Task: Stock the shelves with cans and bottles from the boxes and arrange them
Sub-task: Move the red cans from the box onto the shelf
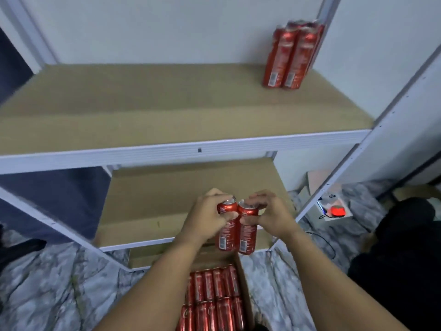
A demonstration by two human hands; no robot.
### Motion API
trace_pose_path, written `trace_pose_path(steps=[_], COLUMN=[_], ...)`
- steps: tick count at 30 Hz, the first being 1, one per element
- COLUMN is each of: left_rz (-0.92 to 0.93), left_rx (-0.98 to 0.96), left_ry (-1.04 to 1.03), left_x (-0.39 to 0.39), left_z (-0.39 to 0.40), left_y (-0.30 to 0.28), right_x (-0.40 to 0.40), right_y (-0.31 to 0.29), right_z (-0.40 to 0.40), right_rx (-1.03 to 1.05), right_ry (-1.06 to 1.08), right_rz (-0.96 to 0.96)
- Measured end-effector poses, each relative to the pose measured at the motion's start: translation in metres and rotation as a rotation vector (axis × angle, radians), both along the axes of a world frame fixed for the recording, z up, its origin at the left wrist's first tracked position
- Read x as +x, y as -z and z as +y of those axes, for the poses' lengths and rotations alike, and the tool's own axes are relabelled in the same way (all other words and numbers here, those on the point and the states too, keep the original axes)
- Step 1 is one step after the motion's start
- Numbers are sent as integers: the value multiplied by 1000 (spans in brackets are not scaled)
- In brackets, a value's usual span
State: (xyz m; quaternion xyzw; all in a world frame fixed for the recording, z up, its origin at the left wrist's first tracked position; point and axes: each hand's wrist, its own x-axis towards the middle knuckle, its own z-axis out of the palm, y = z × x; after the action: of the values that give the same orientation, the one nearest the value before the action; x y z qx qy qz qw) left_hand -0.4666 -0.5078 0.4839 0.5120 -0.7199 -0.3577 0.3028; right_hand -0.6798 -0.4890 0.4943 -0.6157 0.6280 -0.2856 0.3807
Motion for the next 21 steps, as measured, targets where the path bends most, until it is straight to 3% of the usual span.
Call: trace_pose_path(steps=[11,21], left_rz=[-49,35], left_rx=[-347,-537], left_ry=[123,111], left_x=[-64,-114], left_z=[-35,-76], left_y=[-173,-268], right_x=[-75,-115], right_y=[-170,-270], right_z=[-18,-45], right_rx=[-246,-495], right_ry=[56,79], right_rz=[2,41])
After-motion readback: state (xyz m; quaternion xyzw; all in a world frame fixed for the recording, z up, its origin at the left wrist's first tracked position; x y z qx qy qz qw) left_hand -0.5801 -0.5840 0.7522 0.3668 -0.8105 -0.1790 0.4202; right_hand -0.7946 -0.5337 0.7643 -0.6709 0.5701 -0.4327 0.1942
